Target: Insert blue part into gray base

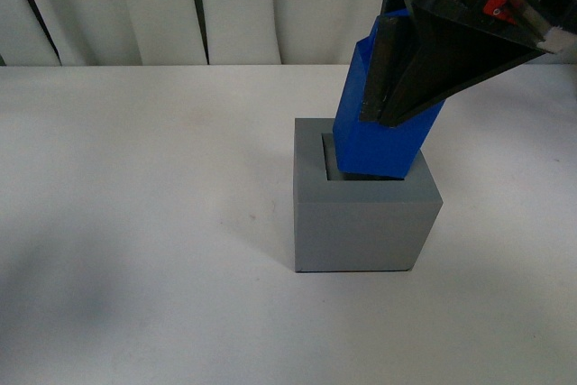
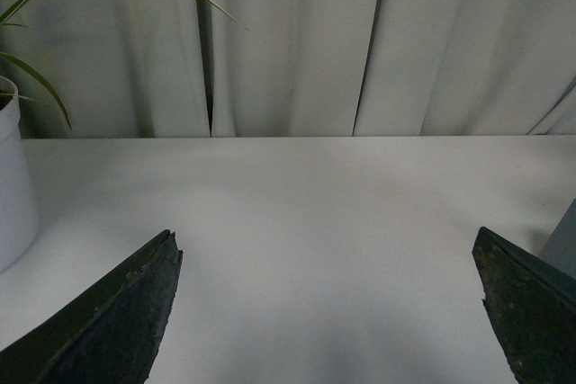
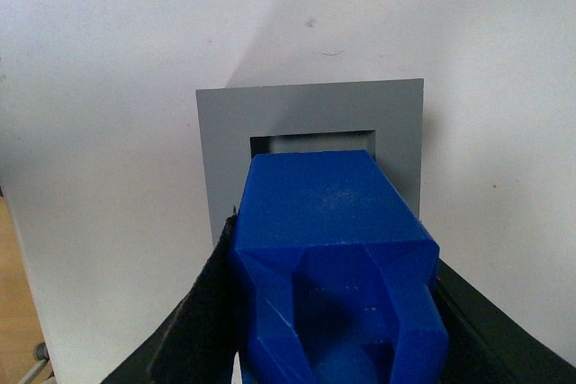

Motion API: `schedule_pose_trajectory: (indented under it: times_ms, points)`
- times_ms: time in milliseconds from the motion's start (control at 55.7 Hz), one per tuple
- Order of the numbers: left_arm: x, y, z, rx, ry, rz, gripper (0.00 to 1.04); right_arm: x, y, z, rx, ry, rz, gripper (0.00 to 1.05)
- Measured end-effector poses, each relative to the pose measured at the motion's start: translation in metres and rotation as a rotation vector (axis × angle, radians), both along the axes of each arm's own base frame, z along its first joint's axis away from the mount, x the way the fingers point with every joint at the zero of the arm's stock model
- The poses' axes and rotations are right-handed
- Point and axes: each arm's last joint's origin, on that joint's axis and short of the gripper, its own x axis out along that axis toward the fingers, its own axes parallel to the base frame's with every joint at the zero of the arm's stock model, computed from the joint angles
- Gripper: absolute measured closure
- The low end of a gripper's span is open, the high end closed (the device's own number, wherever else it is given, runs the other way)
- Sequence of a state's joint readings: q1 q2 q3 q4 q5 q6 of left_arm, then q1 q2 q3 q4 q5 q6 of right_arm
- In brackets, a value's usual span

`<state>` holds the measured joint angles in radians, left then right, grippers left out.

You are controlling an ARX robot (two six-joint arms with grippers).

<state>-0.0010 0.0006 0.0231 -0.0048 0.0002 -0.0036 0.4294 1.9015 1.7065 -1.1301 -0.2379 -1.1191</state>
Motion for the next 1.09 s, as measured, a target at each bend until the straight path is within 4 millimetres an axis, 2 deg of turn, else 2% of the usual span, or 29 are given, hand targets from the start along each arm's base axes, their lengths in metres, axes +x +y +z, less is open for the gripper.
schedule_pose_trajectory:
  times_ms: [556,736,843,1095]
  points:
    - [0.0,0.0,0.0,0.0,0.0,0.0,0.06,0.004,0.003,-0.008,-0.014,0.009,0.001,0.57]
    - [0.0,0.0,0.0,0.0,0.0,0.0,0.06,0.005,0.003,-0.008,0.001,0.001,-0.001,0.29]
    - [0.0,0.0,0.0,0.0,0.0,0.0,0.06,0.007,0.0,-0.007,0.046,0.003,-0.018,0.06]
    - [0.0,0.0,0.0,0.0,0.0,0.0,0.06,-0.007,-0.029,0.011,0.197,-0.103,-0.074,0.07]
